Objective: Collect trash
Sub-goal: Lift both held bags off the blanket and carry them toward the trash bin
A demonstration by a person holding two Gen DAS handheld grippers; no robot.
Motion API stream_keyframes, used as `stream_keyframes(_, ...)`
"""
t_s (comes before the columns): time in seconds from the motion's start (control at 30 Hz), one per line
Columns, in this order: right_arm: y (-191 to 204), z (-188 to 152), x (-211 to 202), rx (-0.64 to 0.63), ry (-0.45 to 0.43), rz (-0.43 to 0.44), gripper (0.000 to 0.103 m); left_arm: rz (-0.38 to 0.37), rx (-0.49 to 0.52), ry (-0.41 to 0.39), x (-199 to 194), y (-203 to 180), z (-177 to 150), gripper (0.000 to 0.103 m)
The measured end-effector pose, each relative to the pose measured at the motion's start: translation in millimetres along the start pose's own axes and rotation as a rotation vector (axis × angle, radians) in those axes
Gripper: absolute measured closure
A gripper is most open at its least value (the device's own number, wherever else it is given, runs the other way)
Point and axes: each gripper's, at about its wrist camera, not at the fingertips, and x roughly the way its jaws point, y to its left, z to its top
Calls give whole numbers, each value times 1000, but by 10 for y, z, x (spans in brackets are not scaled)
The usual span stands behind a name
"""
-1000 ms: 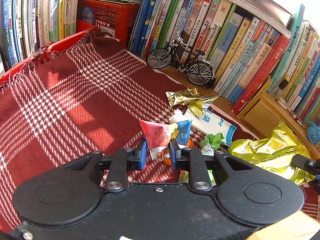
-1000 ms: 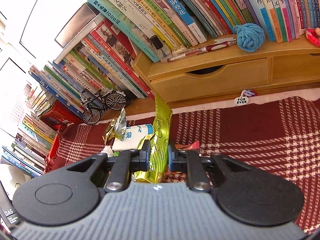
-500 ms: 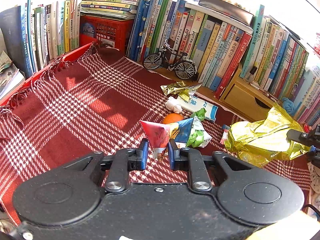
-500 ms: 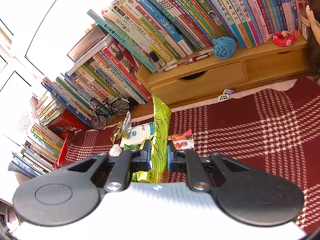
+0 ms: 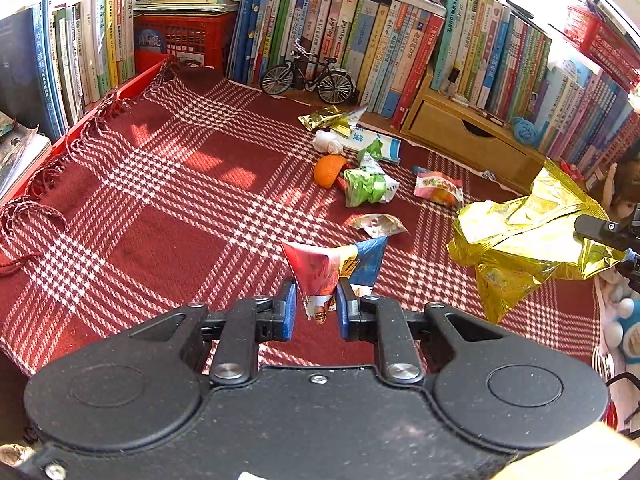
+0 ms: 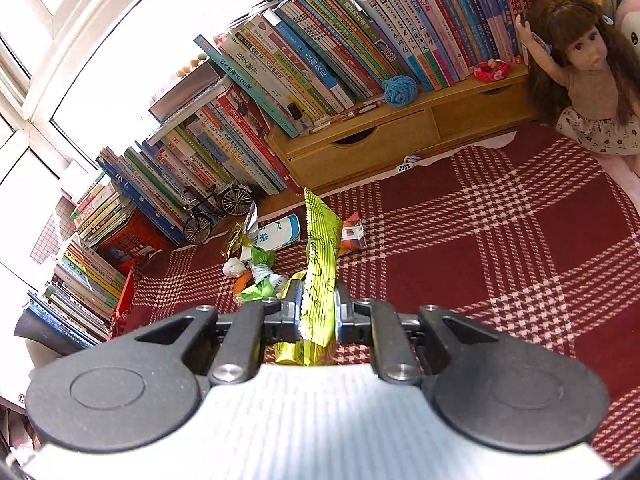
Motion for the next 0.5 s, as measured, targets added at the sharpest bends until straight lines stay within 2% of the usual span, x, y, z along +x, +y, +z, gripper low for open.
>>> stream_keyframes(0.13, 85, -414, -441, 20, -64, -64, 85, -70, 105, 16, -175, 90, -202, 84)
stream_keyframes(0.3, 427, -1051, -1047, 67, -147, -167, 85, -186, 218, 45, -485, 305, -510, 84)
stream_keyframes(0.5, 712, -1718, -1551, 127, -174, -209, 85, -228, 318, 85, -815, 536, -861, 84)
